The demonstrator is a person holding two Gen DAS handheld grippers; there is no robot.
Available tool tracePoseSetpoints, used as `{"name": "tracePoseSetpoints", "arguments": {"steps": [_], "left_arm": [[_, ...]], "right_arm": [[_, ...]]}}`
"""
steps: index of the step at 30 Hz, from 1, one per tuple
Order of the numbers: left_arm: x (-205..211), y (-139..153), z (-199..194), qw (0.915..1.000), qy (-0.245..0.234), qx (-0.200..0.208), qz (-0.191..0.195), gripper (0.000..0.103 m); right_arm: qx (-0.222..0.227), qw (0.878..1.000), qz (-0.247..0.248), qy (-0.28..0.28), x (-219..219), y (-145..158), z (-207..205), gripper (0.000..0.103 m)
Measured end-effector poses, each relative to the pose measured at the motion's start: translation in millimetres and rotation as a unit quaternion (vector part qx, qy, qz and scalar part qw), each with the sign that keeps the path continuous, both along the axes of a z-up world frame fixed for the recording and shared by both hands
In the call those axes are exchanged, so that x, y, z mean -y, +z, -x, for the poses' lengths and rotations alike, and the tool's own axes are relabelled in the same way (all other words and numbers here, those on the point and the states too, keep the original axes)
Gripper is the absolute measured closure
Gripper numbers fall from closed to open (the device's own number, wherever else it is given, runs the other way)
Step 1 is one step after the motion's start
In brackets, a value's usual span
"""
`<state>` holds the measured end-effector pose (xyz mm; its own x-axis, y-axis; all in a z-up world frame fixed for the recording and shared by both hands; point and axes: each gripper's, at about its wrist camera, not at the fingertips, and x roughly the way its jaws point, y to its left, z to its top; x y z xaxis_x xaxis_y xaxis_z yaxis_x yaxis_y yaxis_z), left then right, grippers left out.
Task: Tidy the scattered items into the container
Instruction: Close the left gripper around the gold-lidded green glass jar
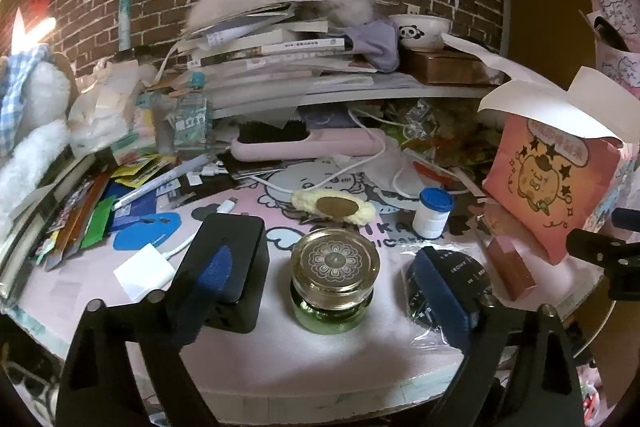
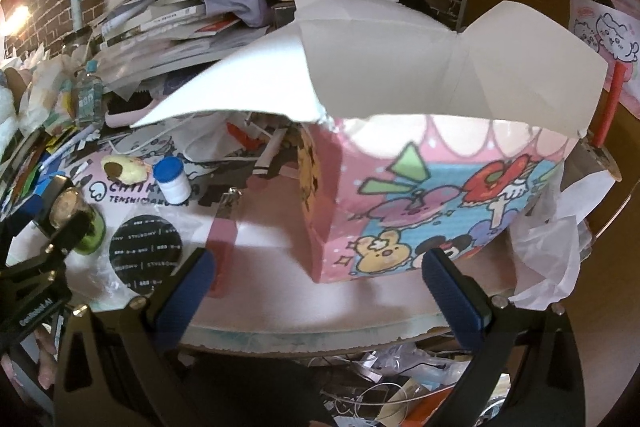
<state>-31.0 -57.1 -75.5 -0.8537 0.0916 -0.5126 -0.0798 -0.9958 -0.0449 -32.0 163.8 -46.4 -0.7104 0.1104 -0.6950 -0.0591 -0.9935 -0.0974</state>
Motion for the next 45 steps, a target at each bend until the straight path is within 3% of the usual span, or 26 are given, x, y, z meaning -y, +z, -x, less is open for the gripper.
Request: {"name": "tracePoseSetpoints", "arguments": {"steps": [1, 8, 12, 17, 21, 45], "left_arm": [[-0.3, -0.1, -0.5, 1.0000, -0.001, -0.001, 0.002, 0.026], [-2.6, -1.2, -4.0, 0.9995, -0.031, -0.002, -0.006, 0.028], [-3.1, -6.3, -0.9, 0.9989, -0.044, 0.014, -0.013, 0.045], [-0.4, -13.3, 5.0, 0.9986, -0.039, 0.028, -0.020, 0.049], [4.5, -16.4, 11.4, 0.9984, -0.032, 0.037, -0.028, 0.060], [-5.1, -17.2, 9.5, 0.9988, -0.040, 0.028, 0.003, 0.060]], "right_arm": [[0.001, 1.000, 0.001, 0.001, 0.3, -0.5, 0.6, 0.000], [0.003, 1.000, 0.003, 0.002, 0.4, -1.0, 1.8, 0.000], [0.001, 1.000, 0.004, 0.003, 0.6, -0.8, 1.3, 0.000], [0.003, 1.000, 0.006, 0.005, 1.0, -1.7, 0.2, 0.000], [0.004, 1.000, 0.007, 0.004, 1.5, -2.5, -0.2, 0.000], [0.007, 1.000, 0.012, 0.005, -0.8, -4.4, 0.0, 0.000]]}}
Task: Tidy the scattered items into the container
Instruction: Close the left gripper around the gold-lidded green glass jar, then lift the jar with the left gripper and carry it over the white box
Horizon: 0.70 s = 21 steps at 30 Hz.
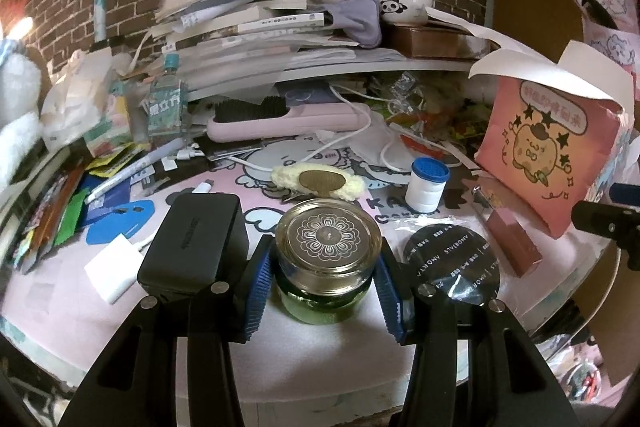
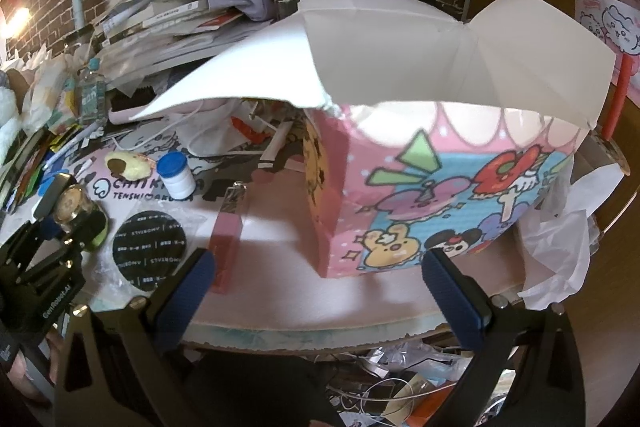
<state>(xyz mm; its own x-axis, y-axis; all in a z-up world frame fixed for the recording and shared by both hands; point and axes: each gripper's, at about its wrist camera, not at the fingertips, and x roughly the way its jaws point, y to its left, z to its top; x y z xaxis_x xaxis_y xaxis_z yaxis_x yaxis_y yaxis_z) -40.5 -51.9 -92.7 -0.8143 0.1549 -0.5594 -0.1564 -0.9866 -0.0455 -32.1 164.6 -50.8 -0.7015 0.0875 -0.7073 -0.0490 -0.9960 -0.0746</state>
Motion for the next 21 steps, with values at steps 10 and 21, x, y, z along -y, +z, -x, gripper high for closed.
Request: {"name": "tracePoseSetpoints", "arguments": {"steps": [10, 21], "left_arm": [[-2.9, 7.7, -1.5, 0.9999, -0.009, -0.008, -0.003, 0.060], [-9.1, 36.6, -5.9, 0.9993, -0.016, -0.033, 0.005, 0.060]], "right_arm": [[0.000, 1.000, -0.001, 0.001, -0.5, 0.5, -0.6, 0.000], [0.000, 1.000, 0.004, 0.003, -1.6, 3.6, -2.2, 0.000]]}}
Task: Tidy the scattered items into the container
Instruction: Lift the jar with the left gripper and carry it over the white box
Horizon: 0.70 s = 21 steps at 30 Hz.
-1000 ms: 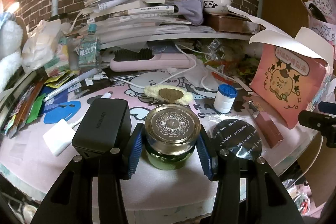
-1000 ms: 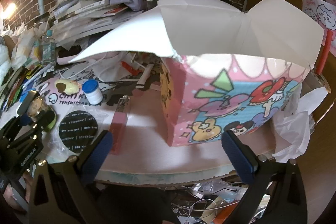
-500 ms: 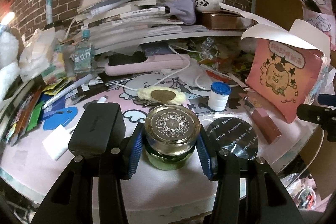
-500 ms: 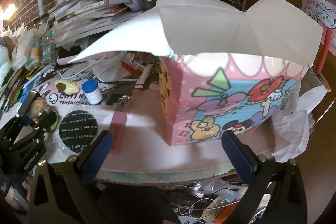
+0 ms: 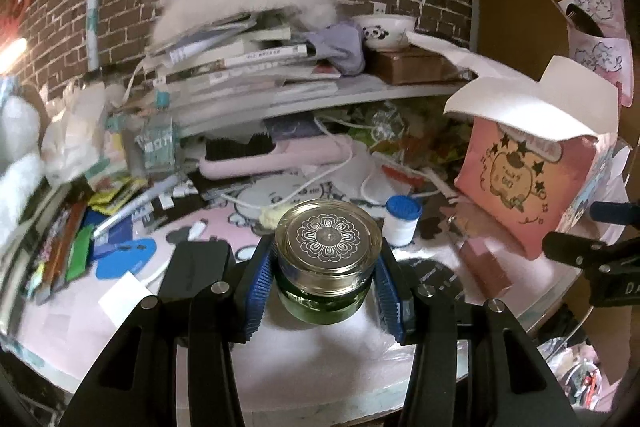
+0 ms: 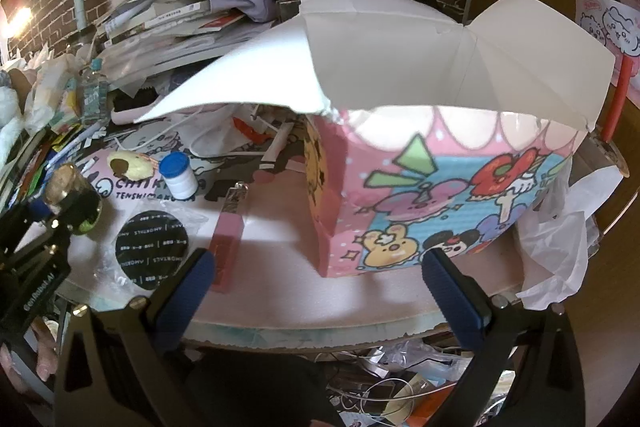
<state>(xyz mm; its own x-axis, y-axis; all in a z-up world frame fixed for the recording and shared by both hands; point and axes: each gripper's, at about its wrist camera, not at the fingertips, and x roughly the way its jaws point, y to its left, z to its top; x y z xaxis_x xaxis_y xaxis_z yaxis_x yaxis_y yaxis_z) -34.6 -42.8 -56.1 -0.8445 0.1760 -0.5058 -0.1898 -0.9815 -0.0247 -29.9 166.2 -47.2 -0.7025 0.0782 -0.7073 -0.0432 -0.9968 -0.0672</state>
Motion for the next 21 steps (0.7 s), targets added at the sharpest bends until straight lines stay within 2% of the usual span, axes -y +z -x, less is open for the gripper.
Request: {"name": "tracePoseSetpoints", "arguments": {"steps": [14, 21], "left_arm": [[-22.7, 53.9, -3.0, 0.9987, -0.021, -0.047, 0.001, 0.060], [-44.4, 89.4, -3.4, 0.9958, -0.050, -0.078, 0.001, 0.060]], "right_arm": [[-0.010, 1.000, 0.002, 0.001, -9.7, 15.9, -6.6, 0.000], [-0.016, 1.000, 0.005, -0.002, -18.1, 22.0, -10.0, 0.000]]}}
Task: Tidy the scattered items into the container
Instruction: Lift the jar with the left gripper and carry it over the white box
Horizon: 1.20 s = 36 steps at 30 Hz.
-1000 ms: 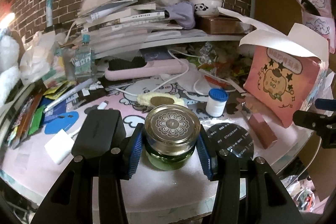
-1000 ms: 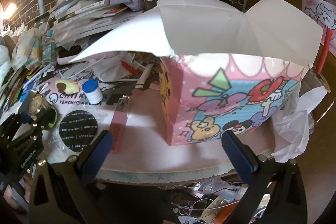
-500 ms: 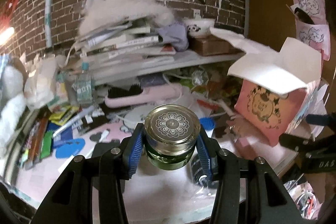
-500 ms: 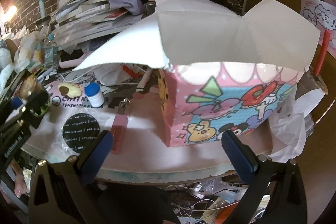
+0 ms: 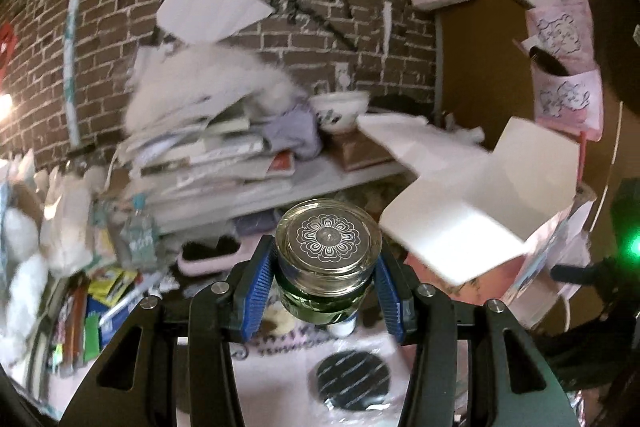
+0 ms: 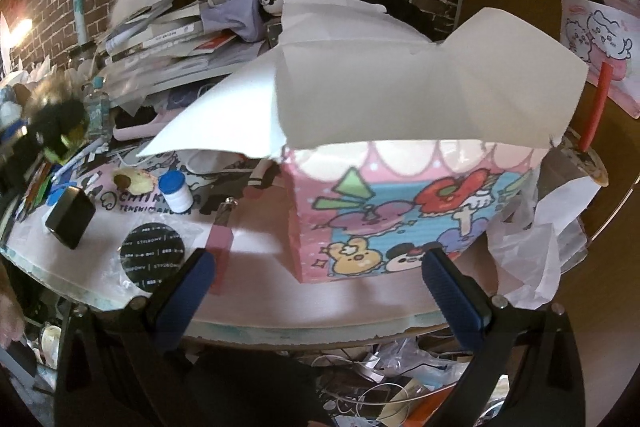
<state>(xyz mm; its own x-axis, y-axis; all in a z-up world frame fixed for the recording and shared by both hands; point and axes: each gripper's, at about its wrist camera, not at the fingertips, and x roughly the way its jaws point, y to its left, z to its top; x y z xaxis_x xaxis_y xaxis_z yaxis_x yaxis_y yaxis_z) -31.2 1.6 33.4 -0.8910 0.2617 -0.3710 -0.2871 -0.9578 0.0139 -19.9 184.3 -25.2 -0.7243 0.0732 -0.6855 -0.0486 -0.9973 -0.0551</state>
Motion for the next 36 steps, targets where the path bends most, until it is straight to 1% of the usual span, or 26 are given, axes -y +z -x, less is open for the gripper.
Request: {"name": "tracePoseSetpoints", "arguments": {"steps": [5, 8, 10, 14, 19, 23, 28, 32, 36], "left_arm": [[-18.7, 20.4, 2.4, 0.9993, -0.033, -0.012, -0.007, 0.060], [-35.1, 32.1, 3.3, 0.9981, -0.058, -0.019, -0.004, 0.060], [-45.2, 36.9, 6.1, 0.9966, -0.080, -0.013, -0.008, 0.060], [-64.1, 38.9, 15.2, 0.9941, -0.108, 0.002, -0.008, 0.060], [-92.9, 42.2, 27.1, 0.9882, -0.151, 0.024, -0.006, 0.060], [-120.3, 46.1, 34.5, 0.9834, -0.177, 0.038, 0.012, 0.060], [-153.4, 41.4, 47.9, 0.9776, -0.194, 0.071, 0.037, 0.060], [-171.5, 34.3, 56.2, 0.9745, -0.193, 0.095, 0.062, 0.060], [-183.8, 24.0, 64.9, 0.9705, -0.183, 0.134, 0.083, 0.060]], "right_arm": [[-0.003, 1.000, 0.001, -0.005, -8.7, 1.7, -3.5, 0.000], [-0.002, 1.000, 0.000, -0.008, -14.0, 1.5, -5.6, 0.000], [-0.002, 1.000, 0.000, -0.009, -18.0, 0.8, -7.0, 0.000], [-0.001, 1.000, 0.002, -0.016, -25.5, -0.7, -10.0, 0.000], [-0.002, 1.000, 0.010, -0.028, -38.5, -1.3, -12.8, 0.000], [-0.001, 0.999, 0.016, -0.037, -47.6, -2.1, -14.4, 0.000], [-0.001, 0.999, 0.020, -0.049, -59.4, -2.6, -17.1, 0.000], [-0.003, 0.998, 0.021, -0.055, -65.6, -1.7, -19.5, 0.000], [-0.004, 0.998, 0.024, -0.062, -70.7, -0.9, -21.2, 0.000]]}}
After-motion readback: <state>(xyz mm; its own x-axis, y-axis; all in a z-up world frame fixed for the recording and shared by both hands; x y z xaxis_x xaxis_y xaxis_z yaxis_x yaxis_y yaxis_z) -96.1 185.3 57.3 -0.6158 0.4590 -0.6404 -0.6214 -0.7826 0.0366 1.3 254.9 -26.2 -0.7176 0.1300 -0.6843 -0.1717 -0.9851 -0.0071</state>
